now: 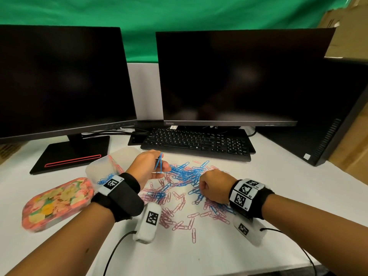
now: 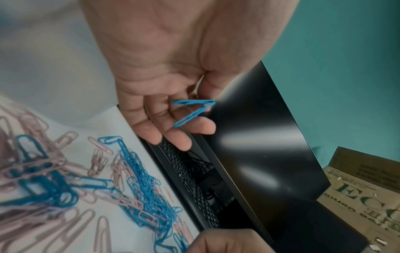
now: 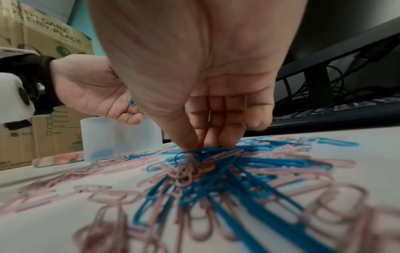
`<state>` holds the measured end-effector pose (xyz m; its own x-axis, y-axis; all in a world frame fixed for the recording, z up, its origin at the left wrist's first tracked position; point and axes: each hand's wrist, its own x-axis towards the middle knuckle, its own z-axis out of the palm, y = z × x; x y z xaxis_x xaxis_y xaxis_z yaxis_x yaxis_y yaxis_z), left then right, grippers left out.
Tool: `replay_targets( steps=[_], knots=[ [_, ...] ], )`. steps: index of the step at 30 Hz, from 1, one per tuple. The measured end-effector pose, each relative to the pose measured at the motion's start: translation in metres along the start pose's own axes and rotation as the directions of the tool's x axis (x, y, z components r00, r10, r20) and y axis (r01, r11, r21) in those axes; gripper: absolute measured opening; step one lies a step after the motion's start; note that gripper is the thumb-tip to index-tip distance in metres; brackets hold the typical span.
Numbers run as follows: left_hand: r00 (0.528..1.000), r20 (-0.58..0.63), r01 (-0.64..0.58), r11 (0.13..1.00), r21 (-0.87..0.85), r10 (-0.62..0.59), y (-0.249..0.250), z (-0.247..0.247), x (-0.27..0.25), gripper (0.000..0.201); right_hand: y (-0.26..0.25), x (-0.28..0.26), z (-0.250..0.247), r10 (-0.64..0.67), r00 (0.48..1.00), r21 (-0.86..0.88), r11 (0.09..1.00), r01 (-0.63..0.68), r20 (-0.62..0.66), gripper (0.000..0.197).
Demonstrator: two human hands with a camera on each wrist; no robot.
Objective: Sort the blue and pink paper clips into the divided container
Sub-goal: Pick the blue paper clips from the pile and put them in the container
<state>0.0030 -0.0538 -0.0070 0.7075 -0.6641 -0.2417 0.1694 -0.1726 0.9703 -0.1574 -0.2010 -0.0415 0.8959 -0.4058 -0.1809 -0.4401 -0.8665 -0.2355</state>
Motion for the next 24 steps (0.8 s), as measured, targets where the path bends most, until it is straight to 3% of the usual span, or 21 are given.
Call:
replay_targets(
  steps=[5, 10, 16, 24],
  knots=[
    [0.999, -0.014, 0.039, 0.999, -0.03, -0.039, -0.002, 0.0, 0.0, 0.02, 0.003, 0.0, -0.001, -0.026, 0.999, 0.026, 0.999, 0.025, 0.021, 0.021],
    [0.994, 0.047, 0.102, 0.994, 0.03, -0.103, -0.004, -0.002, 0.0, 0.025, 0.002, 0.002, -0.001, -0.069, 0.997, -0.074, 0.995, 0.072, 0.043, 0.031],
    [0.995, 0.068, 0.061, 0.982, 0.178, -0.074, 0.002, -0.004, -0.005, 0.026, 0.0, 0.004, -0.002, -0.078, 0.997, 0.01, 0.997, 0.077, 0.013, 0.019],
    [0.997, 0.072, 0.009, 0.969, 0.246, -0.028, 0.011, -0.022, -0.011, 0.018, 0.002, 0.011, -0.014, -0.045, 0.996, 0.217, 0.974, 0.06, -0.076, 0.005]
  ],
)
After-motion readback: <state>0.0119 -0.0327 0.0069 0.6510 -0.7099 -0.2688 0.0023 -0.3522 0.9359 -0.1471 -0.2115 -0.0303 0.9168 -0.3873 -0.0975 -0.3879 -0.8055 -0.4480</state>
